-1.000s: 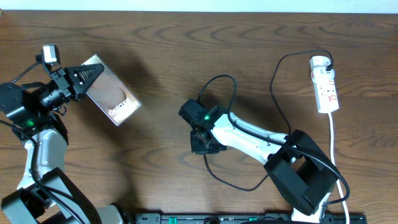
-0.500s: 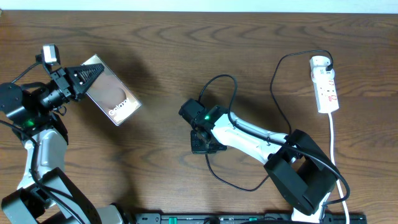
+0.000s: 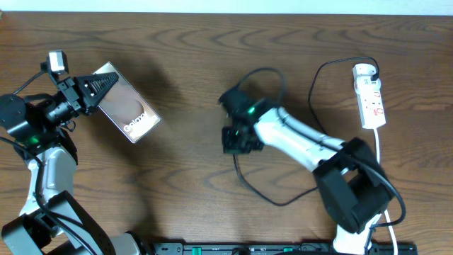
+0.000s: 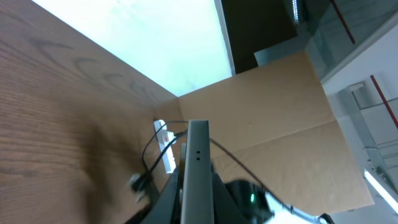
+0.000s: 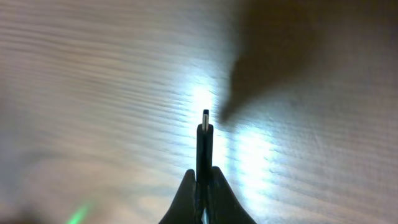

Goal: Plug charger to phone and switch on socket
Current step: 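Close the right gripper on the black USB plug, then lift the plug and turn it toward the phone's bottom edge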

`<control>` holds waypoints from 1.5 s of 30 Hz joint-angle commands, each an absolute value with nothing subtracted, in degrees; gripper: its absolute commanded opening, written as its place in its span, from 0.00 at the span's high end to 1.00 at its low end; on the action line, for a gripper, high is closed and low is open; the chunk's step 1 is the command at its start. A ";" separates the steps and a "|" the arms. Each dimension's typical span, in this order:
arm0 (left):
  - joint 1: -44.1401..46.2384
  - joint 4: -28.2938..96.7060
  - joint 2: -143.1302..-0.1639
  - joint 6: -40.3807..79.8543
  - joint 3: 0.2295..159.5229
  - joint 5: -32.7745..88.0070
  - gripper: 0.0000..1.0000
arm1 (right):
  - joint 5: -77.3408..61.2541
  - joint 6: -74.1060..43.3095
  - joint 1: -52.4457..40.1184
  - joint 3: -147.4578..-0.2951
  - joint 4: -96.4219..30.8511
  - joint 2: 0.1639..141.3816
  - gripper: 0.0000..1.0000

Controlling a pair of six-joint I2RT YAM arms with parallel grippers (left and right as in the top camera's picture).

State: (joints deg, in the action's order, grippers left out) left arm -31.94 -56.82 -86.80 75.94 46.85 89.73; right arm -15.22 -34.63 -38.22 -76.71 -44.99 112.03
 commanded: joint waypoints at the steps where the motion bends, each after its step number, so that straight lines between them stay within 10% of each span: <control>1: -32.18 -57.12 -86.17 74.87 46.94 90.04 0.93 | -38.65 -19.03 -32.10 -79.33 -44.31 112.40 0.99; 16: -31.44 -57.12 -86.17 73.71 46.94 90.02 0.93 | -83.83 37.45 -20.27 -79.35 -60.75 112.40 0.99; 45: -17.54 -57.10 -86.17 69.19 46.94 76.60 0.93 | -89.47 21.54 -31.27 -79.35 -42.61 112.42 0.99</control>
